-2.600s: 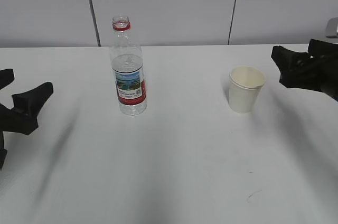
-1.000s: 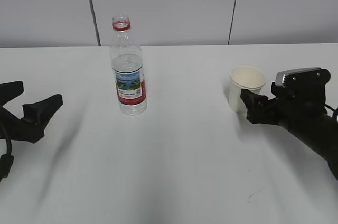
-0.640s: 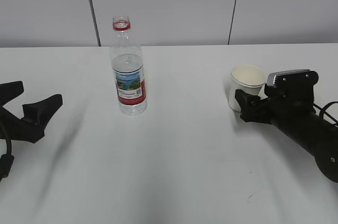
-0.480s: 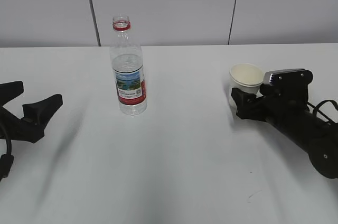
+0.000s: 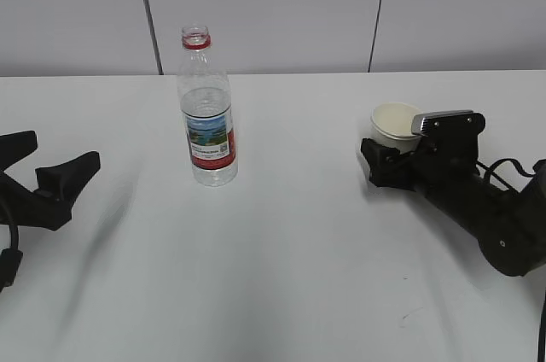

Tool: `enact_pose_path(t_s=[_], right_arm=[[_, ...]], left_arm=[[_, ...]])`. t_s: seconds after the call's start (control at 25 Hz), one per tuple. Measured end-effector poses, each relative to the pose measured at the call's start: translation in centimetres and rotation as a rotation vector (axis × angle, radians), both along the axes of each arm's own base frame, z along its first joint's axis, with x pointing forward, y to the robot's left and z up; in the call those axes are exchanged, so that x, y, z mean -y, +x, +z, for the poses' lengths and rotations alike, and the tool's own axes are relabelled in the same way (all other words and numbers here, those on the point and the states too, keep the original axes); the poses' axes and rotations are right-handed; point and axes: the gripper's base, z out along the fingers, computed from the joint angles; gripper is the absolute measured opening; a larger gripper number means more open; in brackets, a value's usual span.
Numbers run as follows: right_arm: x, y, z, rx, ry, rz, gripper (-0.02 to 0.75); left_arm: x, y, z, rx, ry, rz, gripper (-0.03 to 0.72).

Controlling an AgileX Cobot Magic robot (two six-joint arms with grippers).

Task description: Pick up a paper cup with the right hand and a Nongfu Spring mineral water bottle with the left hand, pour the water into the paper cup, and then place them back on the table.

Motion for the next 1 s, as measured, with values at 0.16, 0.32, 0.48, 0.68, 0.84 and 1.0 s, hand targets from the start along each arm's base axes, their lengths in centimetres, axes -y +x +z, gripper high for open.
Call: enact_pose_path(t_s=[0.16,0.32,0.48,0.68,0.84,1.0], right_arm=[[0.0,0.0,0.0,0.0,0.003,0.001,0.604],[0.0,0.1,0.0,0.001,0.003,0.003,0.543],[-0.1,0.1,0.0,0.001,0.002,0.008,0.521],[-0.1,0.1,0.0,0.003,0.001,0.012,0.519],[-0.3,0.0,0.0,0.003,-0.002,0.034,0.519],[-0.4,0.0,0.0,0.004,-0.006,0.05,0.519]], left_arm=[[0.0,0.0,0.0,0.0,0.0,0.001,0.59],[0.2,-0.1,0.0,0.0,0.006,-0.02,0.589],[0.4,-0.2,-0.1,-0.002,0.014,-0.049,0.589],[1.0,0.7,-0.8,-0.018,0.026,-0.111,0.589],[2.7,2.1,-1.6,-0.027,0.026,-0.175,0.589],[4.8,4.1,-2.5,-0.027,0.011,-0.197,0.589]])
